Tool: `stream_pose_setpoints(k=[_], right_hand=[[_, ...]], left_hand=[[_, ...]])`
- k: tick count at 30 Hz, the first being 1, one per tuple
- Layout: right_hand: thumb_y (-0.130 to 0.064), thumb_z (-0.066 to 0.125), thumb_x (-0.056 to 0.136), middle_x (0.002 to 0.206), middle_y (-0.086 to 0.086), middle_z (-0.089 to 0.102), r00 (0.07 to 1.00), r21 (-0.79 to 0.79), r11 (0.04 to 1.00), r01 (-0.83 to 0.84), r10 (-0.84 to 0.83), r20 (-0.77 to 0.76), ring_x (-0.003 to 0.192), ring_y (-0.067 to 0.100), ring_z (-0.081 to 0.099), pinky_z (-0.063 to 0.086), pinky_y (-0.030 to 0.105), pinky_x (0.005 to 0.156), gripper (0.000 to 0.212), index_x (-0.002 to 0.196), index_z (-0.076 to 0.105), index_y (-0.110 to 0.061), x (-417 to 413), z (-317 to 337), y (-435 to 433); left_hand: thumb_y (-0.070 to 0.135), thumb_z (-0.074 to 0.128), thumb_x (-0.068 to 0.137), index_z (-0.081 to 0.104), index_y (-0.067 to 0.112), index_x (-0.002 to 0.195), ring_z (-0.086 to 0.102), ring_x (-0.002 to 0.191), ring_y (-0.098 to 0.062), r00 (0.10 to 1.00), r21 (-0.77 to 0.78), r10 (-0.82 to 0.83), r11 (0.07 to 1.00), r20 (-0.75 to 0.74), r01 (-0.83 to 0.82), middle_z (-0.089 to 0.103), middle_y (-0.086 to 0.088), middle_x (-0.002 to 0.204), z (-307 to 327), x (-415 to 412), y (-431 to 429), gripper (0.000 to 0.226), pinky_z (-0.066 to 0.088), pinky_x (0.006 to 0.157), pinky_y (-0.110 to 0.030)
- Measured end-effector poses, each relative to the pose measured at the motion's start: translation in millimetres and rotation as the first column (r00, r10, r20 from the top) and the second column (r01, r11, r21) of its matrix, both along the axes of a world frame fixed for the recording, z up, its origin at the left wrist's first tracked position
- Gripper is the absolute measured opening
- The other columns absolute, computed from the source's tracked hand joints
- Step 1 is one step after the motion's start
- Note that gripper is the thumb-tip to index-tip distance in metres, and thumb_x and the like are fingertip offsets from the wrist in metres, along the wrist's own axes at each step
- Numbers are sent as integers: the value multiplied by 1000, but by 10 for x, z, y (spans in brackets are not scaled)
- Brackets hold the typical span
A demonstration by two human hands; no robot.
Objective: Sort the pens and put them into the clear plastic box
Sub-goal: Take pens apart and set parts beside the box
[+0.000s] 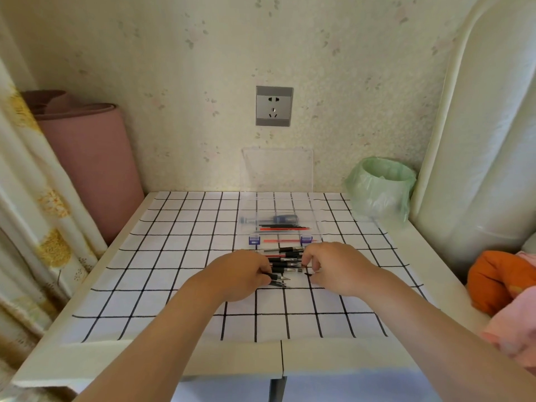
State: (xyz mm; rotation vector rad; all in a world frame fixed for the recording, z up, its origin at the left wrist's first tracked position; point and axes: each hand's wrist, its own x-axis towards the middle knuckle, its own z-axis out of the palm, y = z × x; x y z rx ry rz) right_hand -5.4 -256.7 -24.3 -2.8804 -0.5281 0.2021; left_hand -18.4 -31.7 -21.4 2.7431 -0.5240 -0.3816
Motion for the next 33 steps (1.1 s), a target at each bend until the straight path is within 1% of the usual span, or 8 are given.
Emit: stream_pose_setpoints(k=[5,9,12,15,18,26,30,33], right_hand=[[-28,52,96,104,-8,61,987,114,992,-55,36,159,97,14,58,48,31,83,21,110,67,-29,-24,82,127],[-31,46,100,104,-5,62,986,98,983,-153,145,86,96,15,56,48,35,83,27,113,69,-28,-39,79,230],[-30,46,100,91,0,63,984,28,986,-163,161,72,85,21,59,49,38,75,26,98,71,-23,-39,59,267],[-34,51,98,86,-3,67,985,25,989,-146,143,98,80,19,60,48,33,70,23,96,72,-28,-45,81,294],[-38,59,94,88,-8,68,980,33,991,-128,122,155,77,14,59,42,28,67,16,99,73,-31,-60,104,317],[-44,66,85,102,-8,58,981,92,986,-136,121,150,90,15,56,47,33,74,31,108,60,-25,-71,90,348],[-41,51,97,84,-5,63,982,54,986,-160,154,113,78,17,57,39,28,59,25,97,70,-25,-67,79,362],[-41,57,94,77,-8,65,983,42,990,-137,130,130,69,14,56,35,24,55,21,94,74,-28,-80,97,367]], left_hand=[[36,50,98,65,32,111,60,88,-10,999,-31,15,999,46,-13,64,8,99,0,25,-21,20,52,79,-30],[40,50,97,63,33,113,61,86,-12,989,-80,20,997,148,-8,67,6,96,10,21,-57,21,54,78,-36],[43,54,95,59,38,110,60,86,-10,979,-102,15,995,204,6,66,10,96,0,19,-67,17,51,75,-30],[41,52,97,60,37,109,57,82,-9,970,-72,2,997,242,16,63,11,92,-11,35,-67,15,45,67,-24],[39,47,99,61,34,110,51,73,-6,973,-46,-8,999,230,19,57,14,82,-24,42,-69,18,35,58,-21],[34,38,104,56,26,89,57,77,-13,993,-52,-6,999,118,12,65,4,88,-35,47,-72,25,46,71,-30],[35,39,103,59,24,91,59,77,-14,996,-83,-1,997,92,9,64,3,85,-29,52,-62,26,46,69,-30],[37,47,99,58,29,98,53,69,-8,995,-111,-15,993,97,26,60,8,81,-24,50,-62,14,40,60,-25]])
